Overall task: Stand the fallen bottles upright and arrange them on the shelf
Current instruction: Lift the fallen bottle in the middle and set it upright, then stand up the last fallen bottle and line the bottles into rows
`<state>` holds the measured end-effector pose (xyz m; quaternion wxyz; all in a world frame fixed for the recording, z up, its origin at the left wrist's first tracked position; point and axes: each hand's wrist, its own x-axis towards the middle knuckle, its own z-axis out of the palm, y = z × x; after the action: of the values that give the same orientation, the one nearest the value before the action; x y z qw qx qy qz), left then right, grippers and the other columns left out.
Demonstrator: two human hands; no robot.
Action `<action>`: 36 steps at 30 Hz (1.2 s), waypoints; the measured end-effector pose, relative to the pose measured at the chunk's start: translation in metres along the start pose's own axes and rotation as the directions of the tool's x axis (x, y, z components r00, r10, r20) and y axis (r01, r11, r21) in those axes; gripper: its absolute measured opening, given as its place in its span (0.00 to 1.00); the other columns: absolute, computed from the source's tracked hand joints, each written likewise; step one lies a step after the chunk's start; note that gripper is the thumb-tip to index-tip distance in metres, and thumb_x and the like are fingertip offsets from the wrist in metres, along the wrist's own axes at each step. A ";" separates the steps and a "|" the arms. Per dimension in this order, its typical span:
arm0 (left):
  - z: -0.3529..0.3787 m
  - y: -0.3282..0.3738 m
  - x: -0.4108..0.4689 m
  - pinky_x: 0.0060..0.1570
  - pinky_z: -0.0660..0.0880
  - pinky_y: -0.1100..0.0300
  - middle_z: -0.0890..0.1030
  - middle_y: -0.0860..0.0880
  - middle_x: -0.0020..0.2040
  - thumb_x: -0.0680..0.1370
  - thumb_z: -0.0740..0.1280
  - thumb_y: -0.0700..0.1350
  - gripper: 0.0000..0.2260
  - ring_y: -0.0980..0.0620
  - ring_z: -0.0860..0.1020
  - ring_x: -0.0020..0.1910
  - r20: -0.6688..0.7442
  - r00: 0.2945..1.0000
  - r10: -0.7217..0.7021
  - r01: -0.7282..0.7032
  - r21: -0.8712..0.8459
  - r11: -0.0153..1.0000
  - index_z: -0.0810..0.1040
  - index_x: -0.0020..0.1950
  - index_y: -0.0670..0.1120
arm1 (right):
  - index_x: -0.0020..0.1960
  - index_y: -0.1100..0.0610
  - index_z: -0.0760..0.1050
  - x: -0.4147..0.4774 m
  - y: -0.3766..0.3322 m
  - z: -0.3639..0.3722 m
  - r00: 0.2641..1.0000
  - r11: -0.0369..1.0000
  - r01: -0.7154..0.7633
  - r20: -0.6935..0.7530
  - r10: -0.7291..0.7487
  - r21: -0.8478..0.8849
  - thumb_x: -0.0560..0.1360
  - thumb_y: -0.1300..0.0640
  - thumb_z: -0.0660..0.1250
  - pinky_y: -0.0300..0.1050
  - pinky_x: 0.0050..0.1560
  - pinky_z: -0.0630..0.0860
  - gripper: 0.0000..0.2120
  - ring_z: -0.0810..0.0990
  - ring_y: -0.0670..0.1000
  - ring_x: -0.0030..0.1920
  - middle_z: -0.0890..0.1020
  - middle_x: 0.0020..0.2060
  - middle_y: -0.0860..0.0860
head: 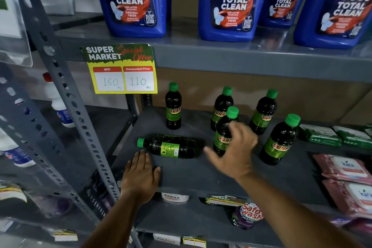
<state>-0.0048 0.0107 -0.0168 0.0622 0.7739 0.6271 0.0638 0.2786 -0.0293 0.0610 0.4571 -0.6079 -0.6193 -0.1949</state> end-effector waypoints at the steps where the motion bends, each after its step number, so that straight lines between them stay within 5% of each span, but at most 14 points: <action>1: 0.000 0.000 0.000 0.75 0.43 0.48 0.48 0.44 0.80 0.77 0.38 0.62 0.34 0.47 0.45 0.78 -0.003 1.000 0.000 0.000 -0.002 1.000 0.45 0.77 0.42 | 0.66 0.55 0.67 -0.003 -0.013 0.002 0.984 0.984 0.171 0.048 -0.174 0.047 0.64 0.37 0.72 0.57 0.61 0.62 0.37 0.69 0.58 0.61 0.70 0.60 0.54; 3: 0.000 0.001 0.000 0.75 0.44 0.48 0.49 0.44 0.80 0.78 0.39 0.61 0.34 0.46 0.45 0.78 -0.010 1.000 0.002 -0.002 0.002 1.000 0.46 0.77 0.42 | 0.68 0.52 0.68 -0.007 -0.037 0.013 0.872 0.923 0.363 0.302 -0.386 0.129 0.67 0.41 0.70 0.60 0.64 0.62 0.33 0.68 0.56 0.63 0.71 0.62 0.52; 6: -0.002 0.005 0.000 0.75 0.45 0.48 0.49 0.44 0.80 0.78 0.40 0.61 0.33 0.46 0.46 0.78 -0.012 1.000 -0.013 0.013 0.002 1.000 0.46 0.77 0.42 | 0.76 0.53 0.57 -0.006 -0.062 0.041 0.687 0.946 0.319 0.671 -0.278 0.066 0.70 0.44 0.69 0.59 0.74 0.50 0.39 0.60 0.59 0.72 0.64 0.72 0.55; 8: -0.004 0.005 -0.001 0.75 0.44 0.48 0.48 0.44 0.80 0.77 0.39 0.61 0.34 0.47 0.45 0.78 0.004 1.000 -0.023 0.023 0.012 1.000 0.45 0.77 0.42 | 0.78 0.53 0.49 -0.001 -0.070 0.056 0.625 0.964 0.265 0.763 -0.166 -0.007 0.72 0.46 0.68 0.57 0.74 0.45 0.42 0.53 0.60 0.75 0.57 0.76 0.57; 12: -0.006 0.006 -0.005 0.75 0.44 0.49 0.47 0.44 0.80 0.78 0.39 0.61 0.33 0.47 0.45 0.78 -0.003 1.000 -0.009 0.009 0.013 1.000 0.44 0.77 0.42 | 0.78 0.51 0.44 0.005 -0.071 0.074 0.556 0.967 0.232 0.830 -0.045 -0.103 0.72 0.39 0.68 0.63 0.70 0.55 0.46 0.52 0.61 0.75 0.53 0.77 0.58; 18: -0.008 0.009 -0.006 0.76 0.45 0.49 0.48 0.44 0.80 0.79 0.41 0.60 0.32 0.47 0.45 0.78 -0.020 1.000 -0.006 0.006 -0.008 1.000 0.46 0.77 0.42 | 0.76 0.52 0.54 0.007 -0.075 0.089 0.643 0.966 0.191 0.766 0.010 -0.173 0.73 0.44 0.70 0.62 0.60 0.67 0.40 0.63 0.62 0.66 0.65 0.68 0.58; 23: -0.008 0.010 -0.005 0.76 0.44 0.49 0.48 0.44 0.80 0.79 0.42 0.59 0.31 0.47 0.45 0.78 -0.039 0.999 -0.011 0.010 -0.010 1.000 0.47 0.78 0.42 | 0.76 0.49 0.57 0.002 -0.073 0.099 0.748 0.994 -0.111 0.657 0.090 -0.009 0.73 0.41 0.67 0.57 0.61 0.63 0.36 0.62 0.57 0.66 0.67 0.68 0.53; 28: -0.009 0.009 -0.007 0.76 0.45 0.49 0.50 0.44 0.80 0.78 0.42 0.60 0.32 0.47 0.46 0.78 -0.061 0.998 -0.013 0.011 -0.034 0.999 0.49 0.78 0.43 | 0.75 0.49 0.60 -0.015 -0.073 0.106 0.795 0.842 -0.440 0.571 0.203 0.314 0.74 0.42 0.68 0.53 0.64 0.63 0.34 0.65 0.55 0.66 0.73 0.66 0.50; 33: -0.008 0.009 -0.006 0.76 0.47 0.49 0.52 0.44 0.79 0.78 0.43 0.60 0.32 0.46 0.48 0.78 -0.088 0.996 -0.012 0.009 -0.035 0.999 0.51 0.77 0.42 | 0.69 0.48 0.64 -0.013 -0.061 0.099 0.778 0.739 -0.499 0.610 0.152 0.452 0.75 0.48 0.69 0.31 0.54 0.66 0.26 0.73 0.43 0.58 0.75 0.57 0.43; 36: -0.009 0.010 -0.006 0.76 0.47 0.48 0.53 0.43 0.79 0.78 0.43 0.60 0.33 0.46 0.49 0.78 -0.089 0.996 -0.014 0.011 -0.034 0.999 0.51 0.77 0.42 | 0.67 0.56 0.65 -0.015 -0.055 0.097 0.734 0.760 -0.519 0.659 0.163 0.390 0.76 0.51 0.69 0.24 0.48 0.64 0.24 0.75 0.48 0.57 0.75 0.55 0.47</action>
<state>0.0018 0.0027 -0.0068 0.0474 0.7652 0.6327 0.1087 0.1931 0.0298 0.0172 0.4255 -0.5864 -0.6290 0.2817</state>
